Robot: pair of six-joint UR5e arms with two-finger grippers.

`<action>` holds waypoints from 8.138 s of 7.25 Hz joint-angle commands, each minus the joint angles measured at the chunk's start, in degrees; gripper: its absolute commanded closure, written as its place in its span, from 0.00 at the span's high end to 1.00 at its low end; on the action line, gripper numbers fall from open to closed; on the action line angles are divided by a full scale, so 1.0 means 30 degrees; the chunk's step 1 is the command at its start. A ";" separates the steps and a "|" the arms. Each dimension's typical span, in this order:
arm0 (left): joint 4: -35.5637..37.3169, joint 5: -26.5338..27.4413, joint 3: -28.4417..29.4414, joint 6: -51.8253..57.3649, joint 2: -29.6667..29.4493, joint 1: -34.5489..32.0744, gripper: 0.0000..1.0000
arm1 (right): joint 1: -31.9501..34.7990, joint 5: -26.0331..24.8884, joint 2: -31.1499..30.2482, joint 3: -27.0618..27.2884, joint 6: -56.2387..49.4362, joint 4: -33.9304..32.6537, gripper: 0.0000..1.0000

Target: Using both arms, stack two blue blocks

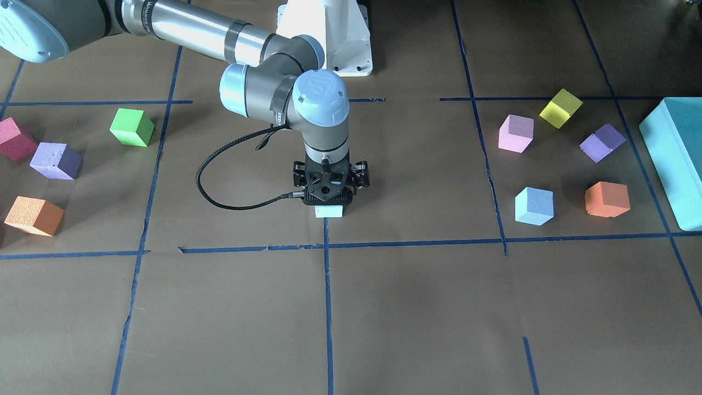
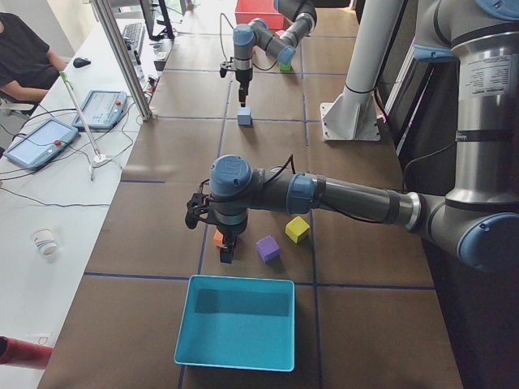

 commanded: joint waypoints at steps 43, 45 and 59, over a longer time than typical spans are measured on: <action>-0.0887 0.6980 0.9926 -2.3068 -2.0970 1.8714 0.00 | 1.7122 0.9018 -1.9031 0.7963 -2.2009 -0.0644 1.00; -0.1127 0.6980 1.0165 -2.3129 -2.1029 1.8802 0.00 | 1.7122 0.9018 -1.9032 0.7992 -2.1893 -0.0644 1.00; -0.1569 0.7450 0.9763 -2.3187 -2.0911 1.8280 1.00 | 1.7122 0.9048 -1.9002 0.7904 -2.1893 -0.0673 1.00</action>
